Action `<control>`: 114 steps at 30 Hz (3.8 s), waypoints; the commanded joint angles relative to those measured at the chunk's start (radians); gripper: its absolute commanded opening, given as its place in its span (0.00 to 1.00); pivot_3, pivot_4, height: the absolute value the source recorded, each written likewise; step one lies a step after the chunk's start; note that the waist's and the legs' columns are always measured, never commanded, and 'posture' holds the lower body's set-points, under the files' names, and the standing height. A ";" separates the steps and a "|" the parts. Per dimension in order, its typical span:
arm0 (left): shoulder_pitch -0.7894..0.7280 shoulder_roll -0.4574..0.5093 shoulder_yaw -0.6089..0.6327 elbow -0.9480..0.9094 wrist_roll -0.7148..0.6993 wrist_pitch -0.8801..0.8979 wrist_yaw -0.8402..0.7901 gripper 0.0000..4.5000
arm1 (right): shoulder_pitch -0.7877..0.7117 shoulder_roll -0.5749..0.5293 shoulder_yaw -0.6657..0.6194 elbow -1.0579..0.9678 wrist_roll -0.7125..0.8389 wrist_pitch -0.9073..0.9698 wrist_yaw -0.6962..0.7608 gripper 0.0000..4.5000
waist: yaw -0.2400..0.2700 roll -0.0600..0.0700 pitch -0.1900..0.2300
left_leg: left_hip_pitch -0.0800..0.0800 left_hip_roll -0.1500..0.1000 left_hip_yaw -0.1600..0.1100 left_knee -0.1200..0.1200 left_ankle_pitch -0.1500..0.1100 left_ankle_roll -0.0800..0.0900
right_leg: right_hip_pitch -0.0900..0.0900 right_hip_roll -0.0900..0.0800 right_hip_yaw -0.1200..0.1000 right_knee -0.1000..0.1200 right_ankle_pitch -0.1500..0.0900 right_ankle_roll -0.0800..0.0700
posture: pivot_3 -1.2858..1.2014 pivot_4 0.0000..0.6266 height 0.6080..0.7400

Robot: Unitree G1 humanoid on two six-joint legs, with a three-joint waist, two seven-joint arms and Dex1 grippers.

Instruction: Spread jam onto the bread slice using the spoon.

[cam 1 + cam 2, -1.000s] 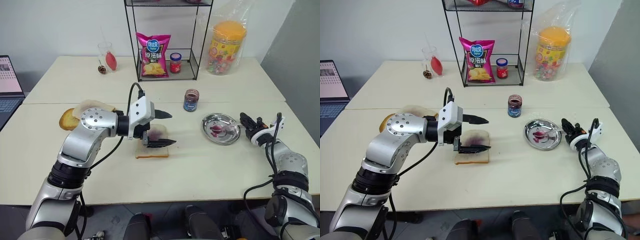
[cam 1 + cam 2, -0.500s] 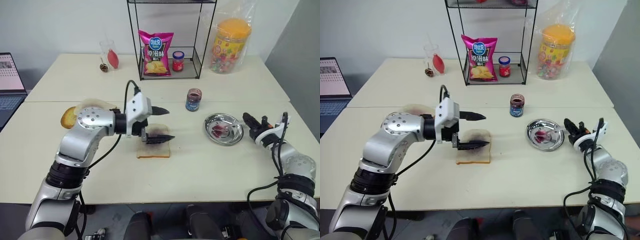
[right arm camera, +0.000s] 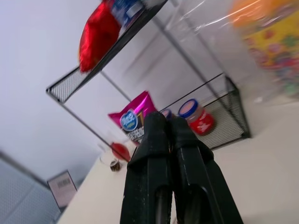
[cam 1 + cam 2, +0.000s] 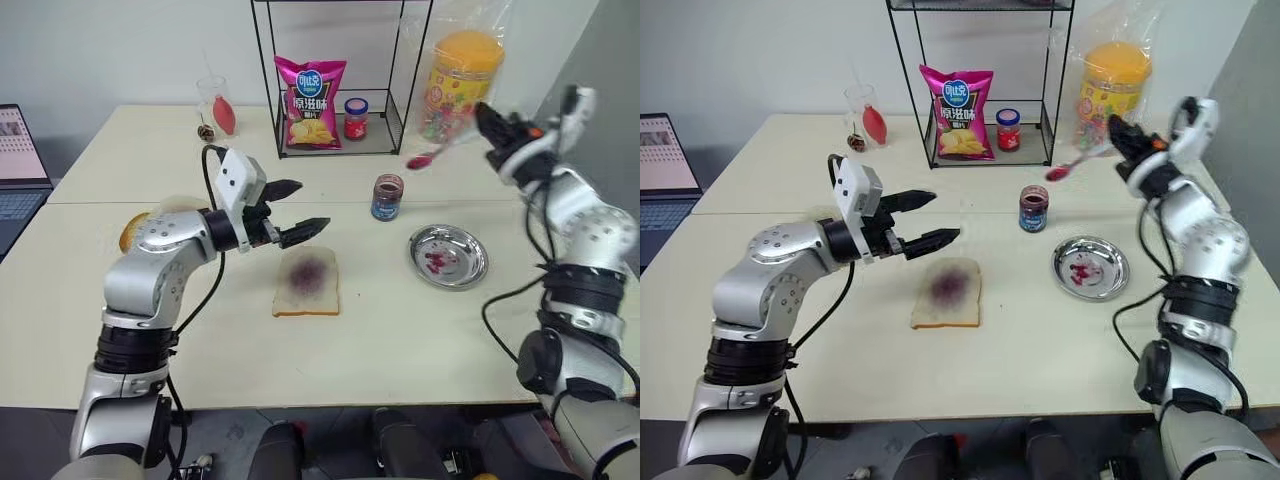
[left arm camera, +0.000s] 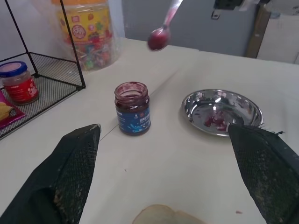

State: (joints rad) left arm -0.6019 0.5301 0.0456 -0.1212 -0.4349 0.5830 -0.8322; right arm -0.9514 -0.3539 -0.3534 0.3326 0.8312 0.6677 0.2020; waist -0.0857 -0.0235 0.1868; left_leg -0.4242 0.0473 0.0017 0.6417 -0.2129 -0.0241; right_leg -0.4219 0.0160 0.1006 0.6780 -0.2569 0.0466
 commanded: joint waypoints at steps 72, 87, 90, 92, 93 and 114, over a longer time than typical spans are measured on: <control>0.067 0.015 0.013 -0.150 -0.028 0.023 0.115 1.00 | -0.161 0.099 -0.146 0.398 -0.244 -0.158 -0.015 0.00 | 0.001 0.000 0.000 | -0.004 -0.001 -0.001 0.002 0.000 0.000 | -0.002 -0.002 -0.002 0.001 0.002 -0.004 | 0.52 0.24 1.00; 0.067 0.040 0.024 -0.148 -0.035 0.031 0.097 1.00 | -0.178 0.108 -0.270 0.417 -0.122 -0.116 -0.140 0.00 | 0.001 0.000 0.000 | -0.004 -0.001 -0.001 0.002 0.000 0.000 | -0.002 -0.002 -0.002 0.001 0.002 -0.004 | 0.52 0.24 1.00; 0.063 0.044 0.025 -0.146 -0.036 0.032 0.092 1.00 | -0.175 0.107 -0.285 0.411 -0.104 -0.113 -0.158 0.00 | 0.001 0.000 0.000 | -0.004 -0.001 -0.001 0.002 0.000 0.000 | -0.002 -0.002 -0.002 0.001 0.002 -0.004 | 0.52 0.24 1.00; 0.060 0.049 0.028 -0.143 -0.038 0.032 0.088 1.00 | -0.175 0.109 -0.295 0.404 -0.091 -0.110 -0.168 0.00 | 0.002 0.000 0.000 | -0.004 -0.001 -0.001 0.002 0.000 0.000 | -0.002 -0.002 -0.002 0.001 0.002 -0.004 | 0.52 0.24 1.00; 0.060 0.055 0.032 -0.140 -0.041 0.031 0.082 1.00 | -0.175 0.115 -0.301 0.395 -0.081 -0.107 -0.174 0.00 | 0.002 0.000 0.000 | -0.004 -0.001 -0.001 0.002 0.000 0.000 | -0.002 -0.002 -0.002 0.001 0.002 -0.004 | 0.52 0.24 1.00; 0.404 0.235 0.365 -0.455 -0.377 0.309 0.069 1.00 | -0.091 0.353 -0.090 -0.137 0.216 0.268 -0.238 0.00 | -0.010 0.001 0.001 | -0.005 0.001 -0.003 0.000 0.000 0.000 | -0.003 -0.001 -0.004 0.001 0.002 -0.004 | 0.52 0.24 1.00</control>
State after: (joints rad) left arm -0.2414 0.7481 0.3520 -0.4714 -0.7285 0.8386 -0.7742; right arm -1.0646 -0.0190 -0.5180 0.2755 1.0368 0.8938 -0.0813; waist -0.0960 -0.0226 0.1873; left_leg -0.4288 0.0488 -0.0010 0.6417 -0.2130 -0.0241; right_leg -0.4252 0.0155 0.0972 0.6783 -0.2554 0.0426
